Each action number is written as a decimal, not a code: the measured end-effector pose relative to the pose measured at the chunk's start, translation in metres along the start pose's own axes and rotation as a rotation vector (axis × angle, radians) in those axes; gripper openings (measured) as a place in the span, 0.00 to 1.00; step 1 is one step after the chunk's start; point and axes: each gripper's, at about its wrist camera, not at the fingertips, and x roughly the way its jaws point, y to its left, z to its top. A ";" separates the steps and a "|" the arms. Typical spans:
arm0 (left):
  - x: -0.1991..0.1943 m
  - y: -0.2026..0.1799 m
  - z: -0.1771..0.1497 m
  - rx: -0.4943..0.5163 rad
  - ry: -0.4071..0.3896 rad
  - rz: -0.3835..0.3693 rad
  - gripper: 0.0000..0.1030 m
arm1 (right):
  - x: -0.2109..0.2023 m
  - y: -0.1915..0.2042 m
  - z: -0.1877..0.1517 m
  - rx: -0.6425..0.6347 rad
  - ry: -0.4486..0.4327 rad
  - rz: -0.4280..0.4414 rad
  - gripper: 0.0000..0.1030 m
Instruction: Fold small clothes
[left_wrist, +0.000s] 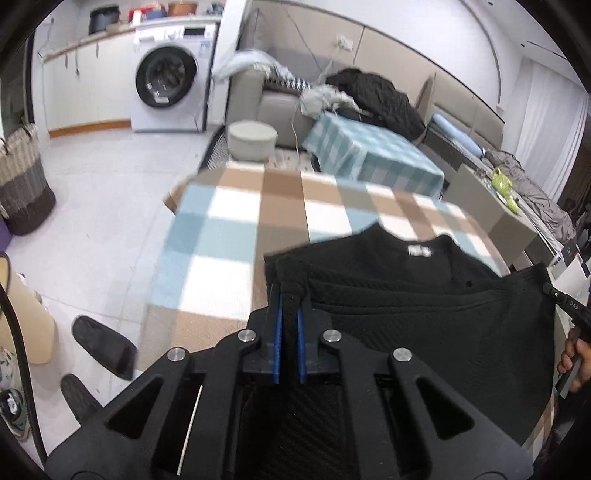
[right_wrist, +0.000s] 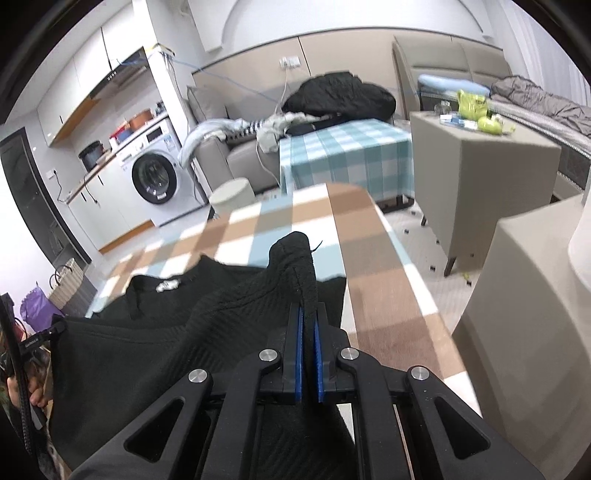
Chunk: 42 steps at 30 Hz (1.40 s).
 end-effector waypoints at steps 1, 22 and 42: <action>-0.007 0.001 0.003 -0.006 -0.012 -0.009 0.04 | -0.005 0.001 0.003 0.003 -0.015 0.007 0.04; -0.004 0.008 0.062 -0.054 -0.081 0.064 0.04 | 0.019 0.018 0.063 0.134 -0.088 -0.055 0.05; 0.008 0.013 -0.081 -0.025 0.235 0.076 0.56 | 0.018 -0.017 -0.061 0.042 0.292 -0.014 0.58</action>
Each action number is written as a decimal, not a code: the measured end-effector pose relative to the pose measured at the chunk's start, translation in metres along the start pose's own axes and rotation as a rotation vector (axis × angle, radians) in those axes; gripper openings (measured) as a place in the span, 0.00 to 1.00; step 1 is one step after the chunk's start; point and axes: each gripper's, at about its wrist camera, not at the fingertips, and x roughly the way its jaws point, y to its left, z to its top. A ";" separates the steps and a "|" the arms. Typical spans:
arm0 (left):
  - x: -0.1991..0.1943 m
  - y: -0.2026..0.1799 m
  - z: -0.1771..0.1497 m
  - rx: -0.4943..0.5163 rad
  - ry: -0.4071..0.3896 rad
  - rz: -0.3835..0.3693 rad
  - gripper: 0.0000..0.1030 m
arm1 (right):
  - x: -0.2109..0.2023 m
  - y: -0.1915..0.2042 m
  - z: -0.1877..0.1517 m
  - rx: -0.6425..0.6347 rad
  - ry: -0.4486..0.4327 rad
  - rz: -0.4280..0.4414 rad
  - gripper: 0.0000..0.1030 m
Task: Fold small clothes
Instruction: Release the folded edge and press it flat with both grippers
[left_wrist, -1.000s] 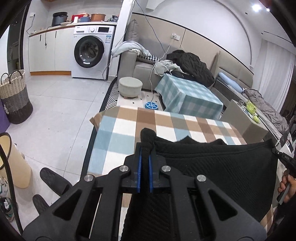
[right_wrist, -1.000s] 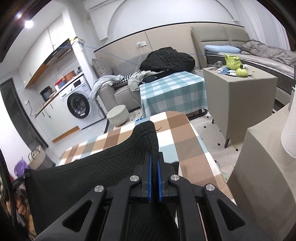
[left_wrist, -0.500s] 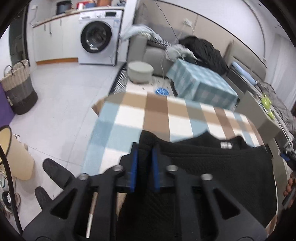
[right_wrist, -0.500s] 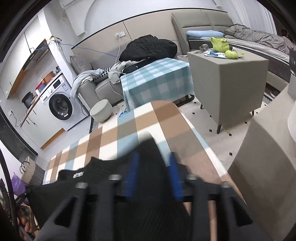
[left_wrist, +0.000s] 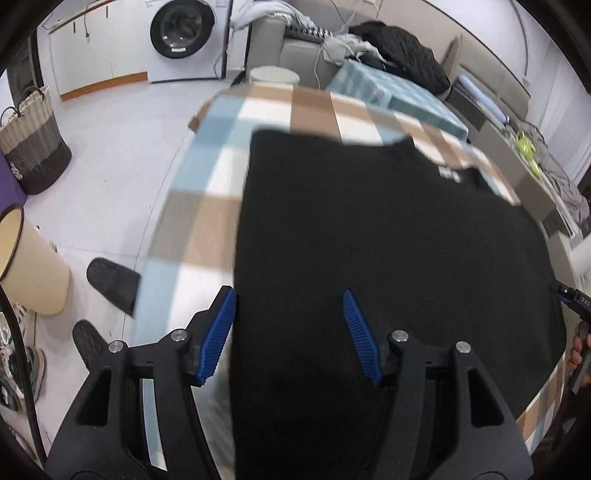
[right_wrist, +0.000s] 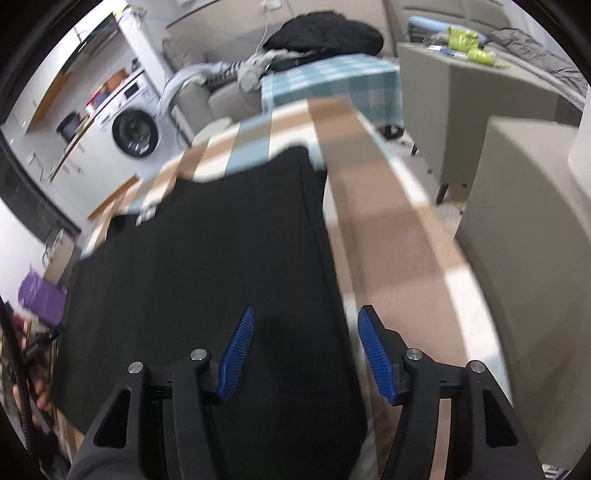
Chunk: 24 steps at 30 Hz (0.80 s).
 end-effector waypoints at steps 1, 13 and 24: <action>0.000 -0.003 -0.005 0.009 -0.005 0.004 0.56 | 0.001 0.000 -0.005 -0.010 0.003 0.008 0.57; -0.019 -0.028 -0.042 0.091 -0.019 -0.019 0.14 | -0.010 0.017 -0.037 -0.134 -0.025 0.026 0.16; -0.075 -0.016 -0.114 0.110 -0.025 -0.009 0.15 | -0.061 0.013 -0.116 -0.121 0.006 0.054 0.17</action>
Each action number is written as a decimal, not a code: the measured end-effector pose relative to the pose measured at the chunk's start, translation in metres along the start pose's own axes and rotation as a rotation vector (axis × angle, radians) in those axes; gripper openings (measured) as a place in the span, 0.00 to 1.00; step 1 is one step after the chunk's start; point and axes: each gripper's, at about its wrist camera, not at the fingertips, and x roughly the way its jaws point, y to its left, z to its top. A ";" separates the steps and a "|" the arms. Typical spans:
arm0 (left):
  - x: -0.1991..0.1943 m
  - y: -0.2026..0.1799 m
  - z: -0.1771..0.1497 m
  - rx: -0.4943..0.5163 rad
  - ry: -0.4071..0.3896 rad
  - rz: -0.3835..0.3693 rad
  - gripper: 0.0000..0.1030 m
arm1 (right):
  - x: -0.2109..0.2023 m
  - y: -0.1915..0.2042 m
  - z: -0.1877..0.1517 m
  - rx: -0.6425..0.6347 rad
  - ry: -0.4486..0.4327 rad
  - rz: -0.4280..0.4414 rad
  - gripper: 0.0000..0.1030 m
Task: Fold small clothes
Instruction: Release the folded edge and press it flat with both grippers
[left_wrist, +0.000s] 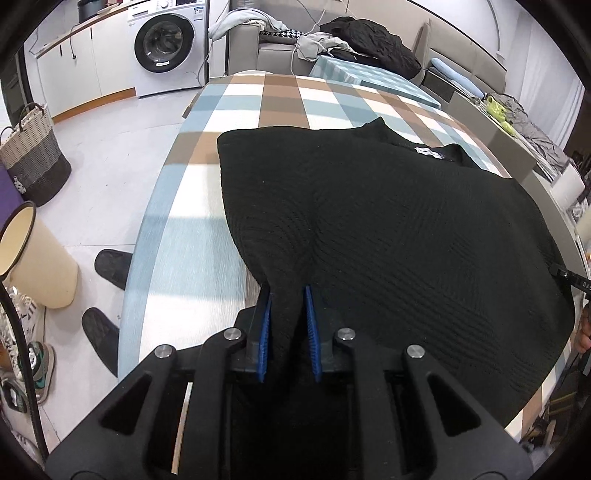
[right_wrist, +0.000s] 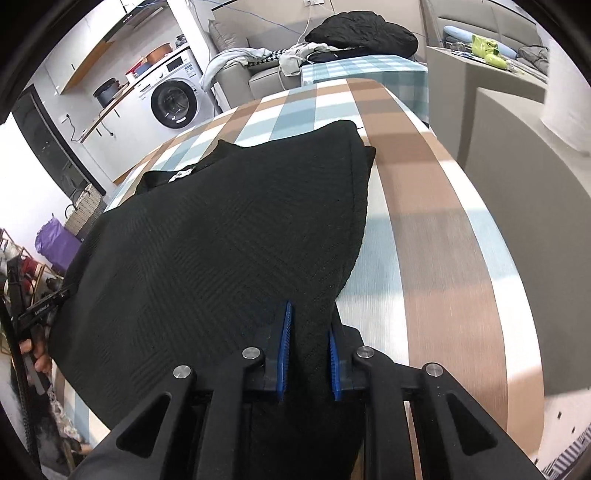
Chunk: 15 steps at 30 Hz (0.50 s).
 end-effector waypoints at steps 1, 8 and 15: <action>-0.003 0.000 -0.003 0.002 0.002 -0.001 0.16 | -0.002 0.000 -0.004 0.003 0.001 0.000 0.17; -0.010 0.013 0.007 -0.051 0.003 0.020 0.43 | -0.009 -0.008 0.010 0.037 -0.039 -0.024 0.33; 0.005 0.027 0.053 -0.066 -0.025 0.060 0.55 | 0.012 -0.019 0.069 0.097 -0.099 -0.028 0.43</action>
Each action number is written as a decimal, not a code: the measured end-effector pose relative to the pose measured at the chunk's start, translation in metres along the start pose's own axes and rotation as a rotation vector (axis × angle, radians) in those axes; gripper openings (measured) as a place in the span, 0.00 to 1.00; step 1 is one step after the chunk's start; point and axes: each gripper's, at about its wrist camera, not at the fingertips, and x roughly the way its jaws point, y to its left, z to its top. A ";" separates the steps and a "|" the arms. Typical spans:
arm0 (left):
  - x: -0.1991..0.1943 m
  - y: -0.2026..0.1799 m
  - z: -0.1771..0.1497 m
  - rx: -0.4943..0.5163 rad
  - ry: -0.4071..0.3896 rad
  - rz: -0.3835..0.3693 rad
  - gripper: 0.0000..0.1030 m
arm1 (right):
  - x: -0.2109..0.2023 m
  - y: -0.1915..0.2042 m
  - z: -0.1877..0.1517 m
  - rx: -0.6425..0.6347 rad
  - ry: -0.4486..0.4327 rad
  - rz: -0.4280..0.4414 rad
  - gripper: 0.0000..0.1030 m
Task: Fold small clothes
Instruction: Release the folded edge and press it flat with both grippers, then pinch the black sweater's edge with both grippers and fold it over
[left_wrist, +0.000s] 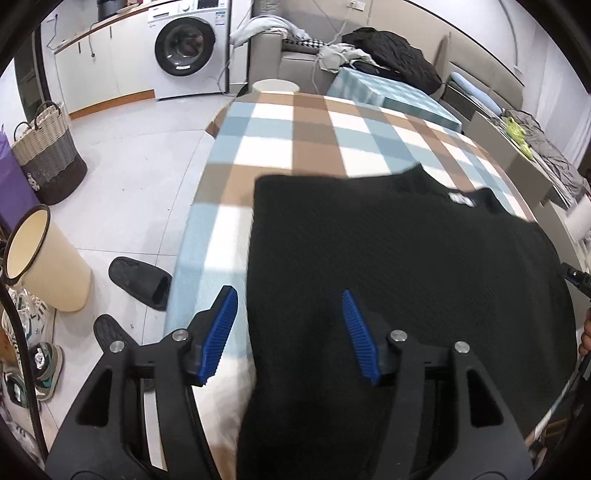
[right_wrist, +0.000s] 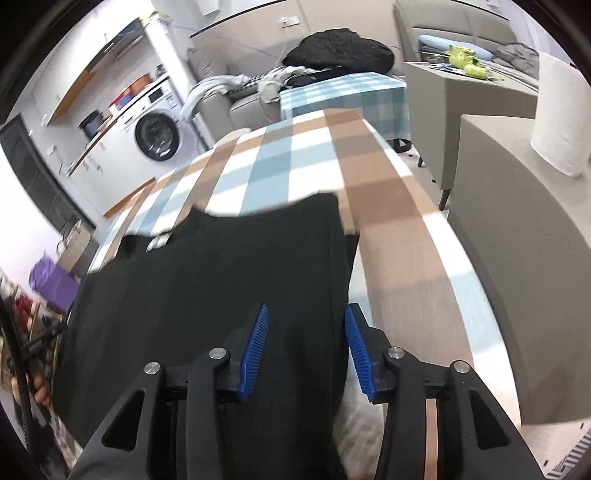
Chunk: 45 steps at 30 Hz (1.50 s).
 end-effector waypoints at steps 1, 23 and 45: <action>0.006 0.003 0.007 -0.005 0.005 0.005 0.55 | 0.008 -0.002 0.010 0.015 0.000 -0.001 0.44; 0.069 0.003 0.064 -0.044 0.003 -0.082 0.04 | 0.029 0.003 0.044 -0.043 -0.017 -0.053 0.39; 0.046 0.002 0.064 -0.045 -0.078 -0.083 0.03 | 0.029 0.011 0.048 -0.151 -0.090 -0.081 0.05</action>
